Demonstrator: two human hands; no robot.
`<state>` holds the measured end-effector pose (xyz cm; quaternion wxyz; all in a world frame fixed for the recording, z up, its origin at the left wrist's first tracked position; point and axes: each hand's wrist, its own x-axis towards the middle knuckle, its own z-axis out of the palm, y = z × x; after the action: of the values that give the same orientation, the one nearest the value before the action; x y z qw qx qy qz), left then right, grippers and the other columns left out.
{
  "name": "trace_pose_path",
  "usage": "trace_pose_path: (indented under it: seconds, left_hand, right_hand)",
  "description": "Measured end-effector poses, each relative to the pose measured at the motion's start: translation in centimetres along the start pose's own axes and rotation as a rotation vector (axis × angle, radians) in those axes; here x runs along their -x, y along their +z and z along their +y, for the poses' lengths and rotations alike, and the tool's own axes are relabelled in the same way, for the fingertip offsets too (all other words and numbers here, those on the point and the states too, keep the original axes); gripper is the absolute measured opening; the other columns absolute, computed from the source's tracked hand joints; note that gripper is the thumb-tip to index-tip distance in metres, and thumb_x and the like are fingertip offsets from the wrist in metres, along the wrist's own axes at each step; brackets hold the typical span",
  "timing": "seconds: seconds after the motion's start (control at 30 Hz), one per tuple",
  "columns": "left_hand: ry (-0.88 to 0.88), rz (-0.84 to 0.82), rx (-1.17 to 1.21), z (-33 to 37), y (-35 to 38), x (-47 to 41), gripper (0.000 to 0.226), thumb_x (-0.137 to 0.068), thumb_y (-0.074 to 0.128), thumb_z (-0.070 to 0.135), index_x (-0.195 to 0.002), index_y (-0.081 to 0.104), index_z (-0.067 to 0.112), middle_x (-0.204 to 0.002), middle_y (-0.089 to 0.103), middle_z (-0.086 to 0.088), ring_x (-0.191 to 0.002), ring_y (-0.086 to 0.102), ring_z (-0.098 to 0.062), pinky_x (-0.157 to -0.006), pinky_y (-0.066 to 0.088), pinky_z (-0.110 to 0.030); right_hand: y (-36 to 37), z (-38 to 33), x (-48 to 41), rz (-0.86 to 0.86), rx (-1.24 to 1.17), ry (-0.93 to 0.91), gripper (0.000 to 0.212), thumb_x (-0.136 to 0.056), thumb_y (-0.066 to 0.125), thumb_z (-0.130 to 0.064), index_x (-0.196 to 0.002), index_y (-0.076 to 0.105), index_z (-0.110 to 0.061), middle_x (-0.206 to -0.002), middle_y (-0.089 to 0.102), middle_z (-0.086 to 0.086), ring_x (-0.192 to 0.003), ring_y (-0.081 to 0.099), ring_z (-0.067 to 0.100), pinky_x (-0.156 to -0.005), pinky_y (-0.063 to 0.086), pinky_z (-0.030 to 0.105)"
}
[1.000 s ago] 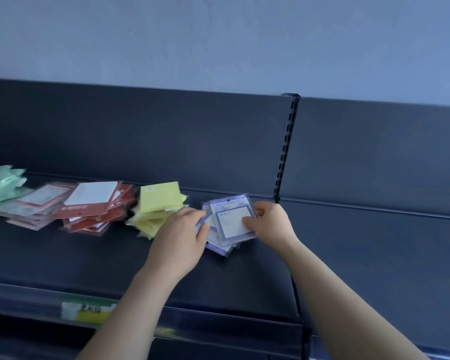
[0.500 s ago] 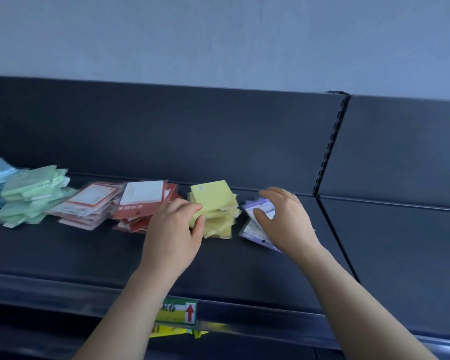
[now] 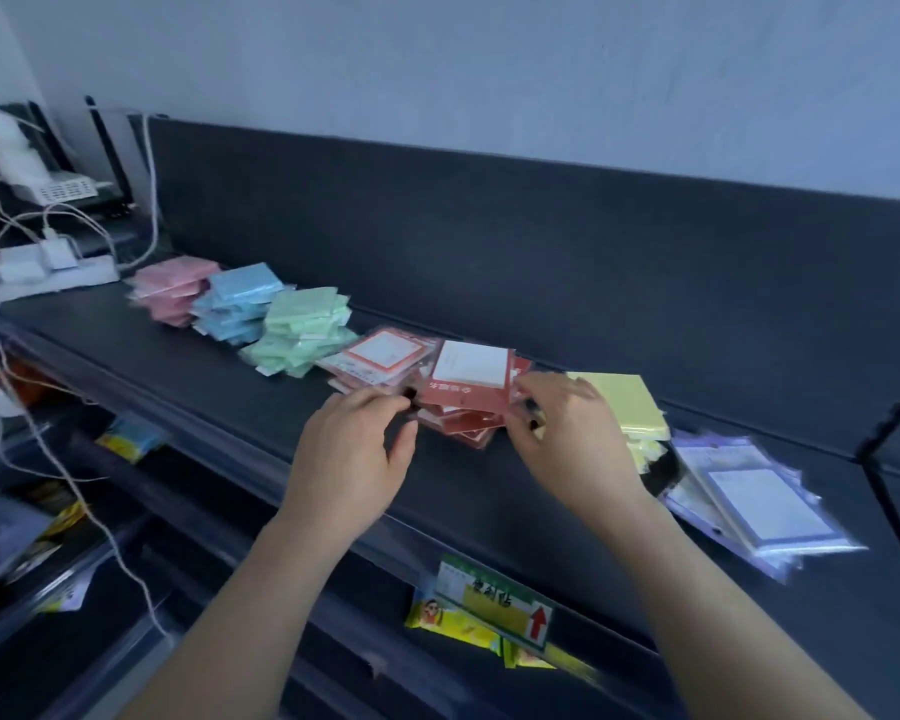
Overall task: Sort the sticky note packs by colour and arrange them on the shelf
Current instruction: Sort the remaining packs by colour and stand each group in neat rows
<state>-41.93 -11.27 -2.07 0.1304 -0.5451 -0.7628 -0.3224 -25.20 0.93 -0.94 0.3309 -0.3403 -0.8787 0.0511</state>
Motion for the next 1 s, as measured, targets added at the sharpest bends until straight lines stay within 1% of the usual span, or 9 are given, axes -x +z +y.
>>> trace_pose_path:
  seconds: [0.1,0.17,0.27,0.33,0.47,0.73,0.83,0.9,1.0]
  left_hand:
    - [-0.051,0.023,-0.007,-2.7,-1.1,0.2,0.025,-0.088,0.064,0.023,-0.111,0.07,0.014,-0.102,0.068,-0.002,-0.091,0.059,-0.026,-0.078,0.052,-0.041]
    - [-0.083,0.042,-0.015,-4.5,-1.7,-0.2,0.024,-0.088,0.064,0.023,-0.11,0.07,0.014,-0.101,0.068,-0.002,-0.092,0.06,-0.026,-0.079,0.052,-0.042]
    - [-0.11,0.064,-0.021,-7.8,-2.4,-1.1,0.025,-0.089,0.063,0.025,-0.111,0.07,0.014,-0.102,0.068,-0.003,-0.093,0.06,-0.026,-0.08,0.052,-0.04]
    - [-0.119,0.069,-0.024,-10.4,-3.1,-2.0,0.026,-0.09,0.062,0.026,-0.111,0.07,0.014,-0.103,0.068,-0.002,-0.092,0.059,-0.025,-0.079,0.052,-0.04]
    - [-0.11,0.077,-0.026,-16.3,-5.0,-4.4,0.025,-0.089,0.064,0.025,-0.11,0.07,0.013,-0.1,0.068,-0.003,-0.09,0.059,-0.026,-0.077,0.051,-0.039]
    - [-0.058,0.029,-0.025,-28.3,-8.2,-10.0,0.03,-0.088,0.063,0.025,-0.114,0.068,0.012,-0.102,0.067,-0.006,-0.094,0.059,-0.028,-0.08,0.051,-0.042]
    - [-0.048,0.02,-0.016,-31.1,-8.2,-11.8,0.027,-0.087,0.064,0.026,-0.11,0.069,0.012,-0.098,0.066,-0.007,-0.091,0.058,-0.029,-0.077,0.051,-0.043]
    - [-0.037,0.014,-0.038,-32.3,-7.9,-12.8,0.024,-0.087,0.065,0.025,-0.104,0.069,0.009,-0.095,0.065,-0.009,-0.089,0.057,-0.031,-0.074,0.05,-0.042]
    - [-0.013,0.031,-0.045,-33.7,-7.4,-14.2,0.025,-0.084,0.068,0.022,-0.105,0.069,0.01,-0.102,0.065,-0.01,-0.093,0.058,-0.032,-0.076,0.047,-0.04]
  right_hand:
    - [1.6,-2.0,-1.0,0.016,0.015,-0.023,0.012,-0.078,0.068,-0.013,-0.089,0.069,-0.007,-0.085,0.071,0.007,-0.081,0.064,0.031,-0.082,0.048,0.039]
    - [2.8,-3.3,-2.2,0.026,0.018,-0.032,0.015,-0.078,0.07,-0.017,-0.09,0.07,-0.008,-0.086,0.071,0.006,-0.081,0.064,0.03,-0.085,0.047,0.038]
    - [4.9,-5.5,-4.3,0.013,0.001,-0.065,0.017,-0.084,0.06,-0.022,-0.096,0.069,-0.013,-0.089,0.071,0.002,-0.087,0.063,0.027,-0.091,0.042,0.038]
    - [6.4,-7.2,-5.8,-0.002,-0.005,-0.059,0.023,-0.084,0.058,-0.017,-0.105,0.068,-0.014,-0.1,0.07,0.0,-0.096,0.062,0.023,-0.1,0.039,0.04]
    - [9.7,-11.3,-9.2,-0.02,0.006,-0.01,0.036,-0.086,0.06,-0.021,-0.121,0.064,-0.013,-0.12,0.067,0.001,-0.113,0.059,0.021,-0.111,0.031,0.042]
    - [16.5,-19.8,-14.8,0.003,-0.001,0.095,0.036,-0.091,0.058,-0.024,-0.124,0.061,-0.012,-0.12,0.066,0.003,-0.116,0.057,0.021,-0.114,0.022,0.036]
    - [18.3,-21.4,-16.0,0.004,0.016,0.118,0.032,-0.091,0.058,-0.025,-0.119,0.063,-0.012,-0.117,0.067,0.002,-0.115,0.056,0.022,-0.112,0.023,0.036]
    - [19.4,-21.9,-16.8,-0.011,0.03,0.127,0.036,-0.09,0.057,-0.029,-0.123,0.061,-0.014,-0.119,0.066,0.001,-0.117,0.055,0.02,-0.113,0.025,0.038]
    - [20.7,-22.4,-18.3,-0.032,0.058,0.111,0.041,-0.089,0.059,-0.034,-0.124,0.06,-0.015,-0.124,0.064,-0.001,-0.119,0.054,0.019,-0.113,0.026,0.038]
